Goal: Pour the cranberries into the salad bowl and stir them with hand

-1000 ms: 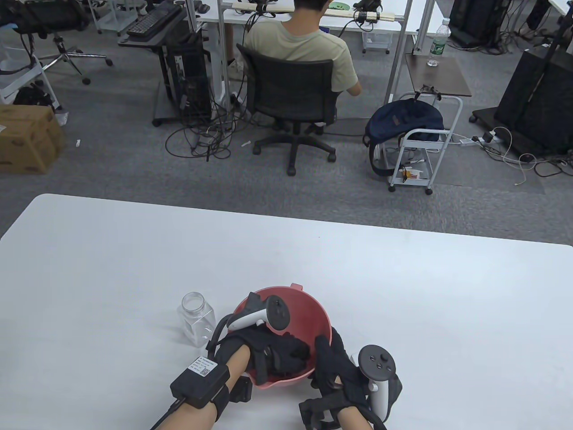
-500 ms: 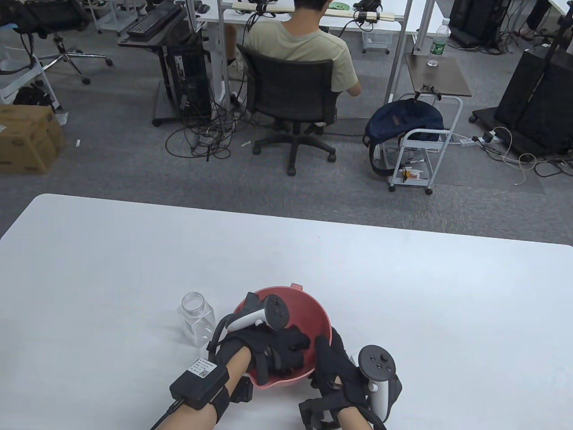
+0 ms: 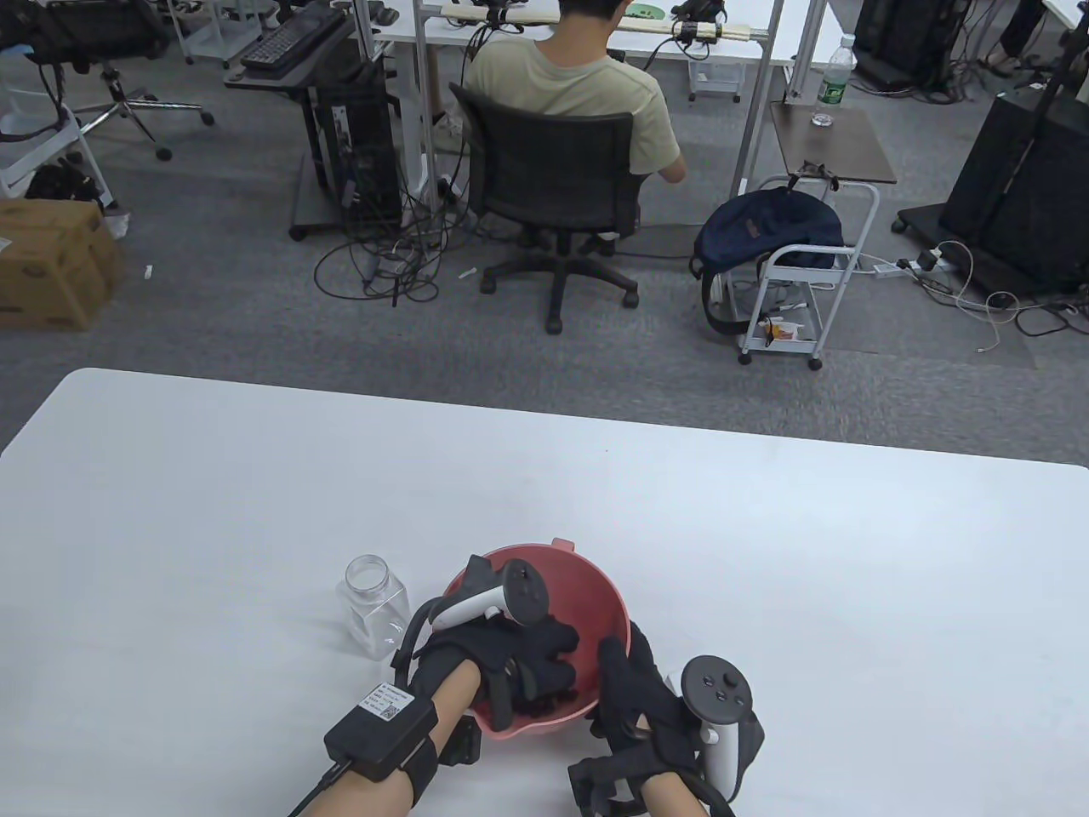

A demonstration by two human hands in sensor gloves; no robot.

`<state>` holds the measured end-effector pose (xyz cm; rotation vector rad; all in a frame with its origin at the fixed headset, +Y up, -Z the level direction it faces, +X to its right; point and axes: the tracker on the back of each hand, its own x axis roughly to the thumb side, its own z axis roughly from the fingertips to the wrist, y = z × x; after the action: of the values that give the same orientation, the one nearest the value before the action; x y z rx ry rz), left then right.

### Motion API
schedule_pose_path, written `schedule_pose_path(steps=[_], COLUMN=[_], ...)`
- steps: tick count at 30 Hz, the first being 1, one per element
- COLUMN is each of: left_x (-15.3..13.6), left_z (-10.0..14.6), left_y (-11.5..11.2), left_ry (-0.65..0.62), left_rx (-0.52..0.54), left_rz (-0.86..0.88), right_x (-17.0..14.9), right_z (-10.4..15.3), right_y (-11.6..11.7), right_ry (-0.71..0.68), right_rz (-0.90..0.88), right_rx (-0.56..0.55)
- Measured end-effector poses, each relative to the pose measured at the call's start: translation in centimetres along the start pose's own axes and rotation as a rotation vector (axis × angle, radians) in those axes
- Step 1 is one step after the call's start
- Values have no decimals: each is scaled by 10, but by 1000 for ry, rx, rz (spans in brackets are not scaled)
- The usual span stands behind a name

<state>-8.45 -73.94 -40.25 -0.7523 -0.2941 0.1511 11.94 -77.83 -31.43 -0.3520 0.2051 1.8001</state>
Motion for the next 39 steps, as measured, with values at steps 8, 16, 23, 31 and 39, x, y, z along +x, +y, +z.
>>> schedule_pose_path(steps=[8,16,23,31,39], left_x=[0,-1,-1,-2,-1], left_z=[0,-1,0,-2,-4], left_y=[0,1,2,1,0], left_ry=[18,24,46,56,49], left_rx=[-16,-24,-3,-23,-26], left_rz=[1,7,-7,-6,-34], right_x=[0,0,-1,-1,-1], right_z=[0,0,0,0,0], right_y=[0,0,0,0,0], right_ry=[1,2,2,2,0], right_rz=[-1,-3,-4,-5,-3], right_rx=[0,0,-1,-2,-1])
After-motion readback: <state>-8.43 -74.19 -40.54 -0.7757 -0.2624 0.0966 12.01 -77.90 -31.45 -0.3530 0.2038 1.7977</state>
